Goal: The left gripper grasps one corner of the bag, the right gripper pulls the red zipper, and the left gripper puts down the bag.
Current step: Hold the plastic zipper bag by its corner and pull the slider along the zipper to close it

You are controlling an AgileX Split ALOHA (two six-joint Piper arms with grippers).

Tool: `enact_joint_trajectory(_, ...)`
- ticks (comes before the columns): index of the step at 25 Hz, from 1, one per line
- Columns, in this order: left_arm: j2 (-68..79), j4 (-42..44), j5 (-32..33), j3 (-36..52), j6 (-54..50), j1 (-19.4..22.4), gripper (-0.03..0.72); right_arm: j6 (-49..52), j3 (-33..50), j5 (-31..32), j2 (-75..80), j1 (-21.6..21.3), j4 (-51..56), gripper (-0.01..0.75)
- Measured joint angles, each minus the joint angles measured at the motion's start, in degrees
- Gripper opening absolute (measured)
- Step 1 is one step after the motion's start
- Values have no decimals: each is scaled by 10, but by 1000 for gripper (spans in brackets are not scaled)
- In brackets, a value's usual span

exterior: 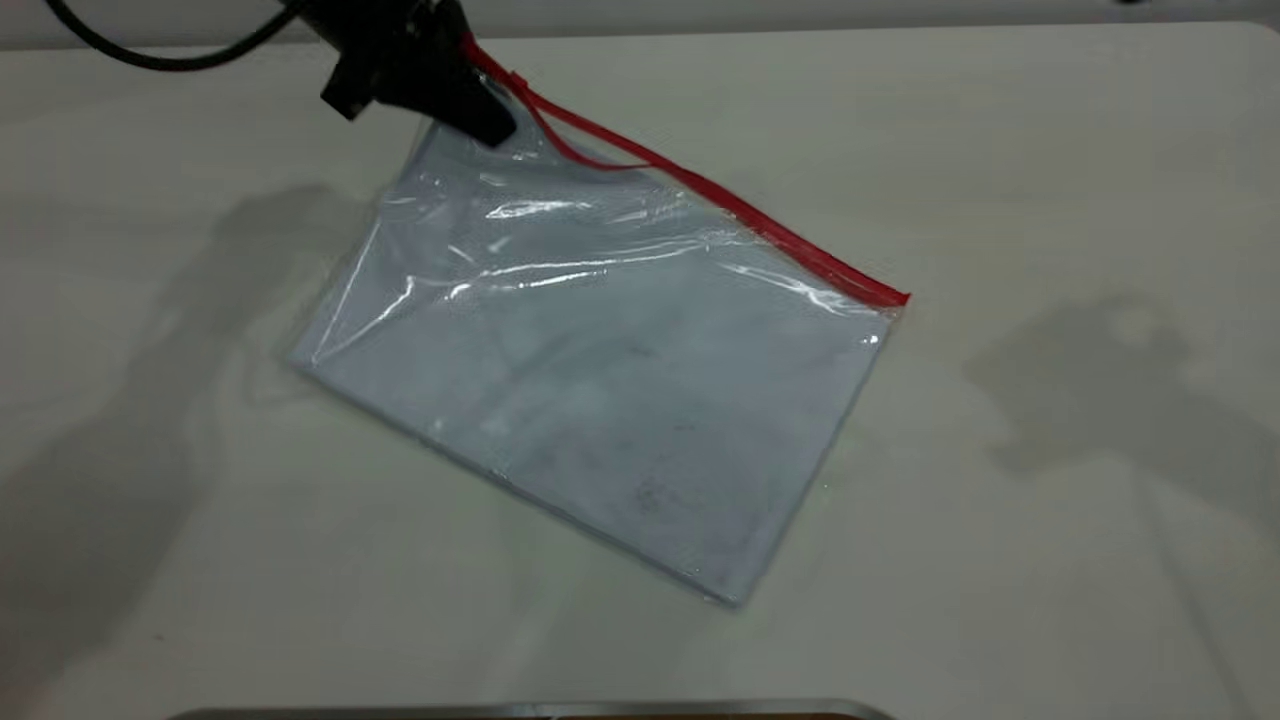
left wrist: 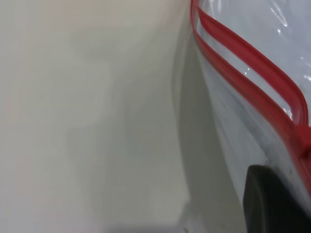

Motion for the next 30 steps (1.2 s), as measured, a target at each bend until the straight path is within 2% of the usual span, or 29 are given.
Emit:
enact_joint_trajectory(5, 1, -3, 1, -1, 58, -16, 54, -196, -32, 68, 81, 1, 148, 537)
enact_joint_trajectory(9, 1, -4, -13, -1, 85, -51, 54, -292, -52, 81, 129, 25, 213, 536)
enact_joint_trajectory(13, 1, -4, -53, -1, 94, -88, 54, -316, -72, 72, 169, 75, 222, 536)
enact_joint_trajectory(18, 1, -7, -76, -1, 96, -109, 54, -341, -85, 36, 206, 123, 242, 536)
enact_joint_trajectory(22, 2, -28, -76, -1, 96, -111, 54, -383, -98, 24, 239, 139, 287, 536)
enact_joint_trajectory(30, 9, -54, -68, -1, 92, -111, 54, -424, -111, 23, 272, 140, 378, 536)
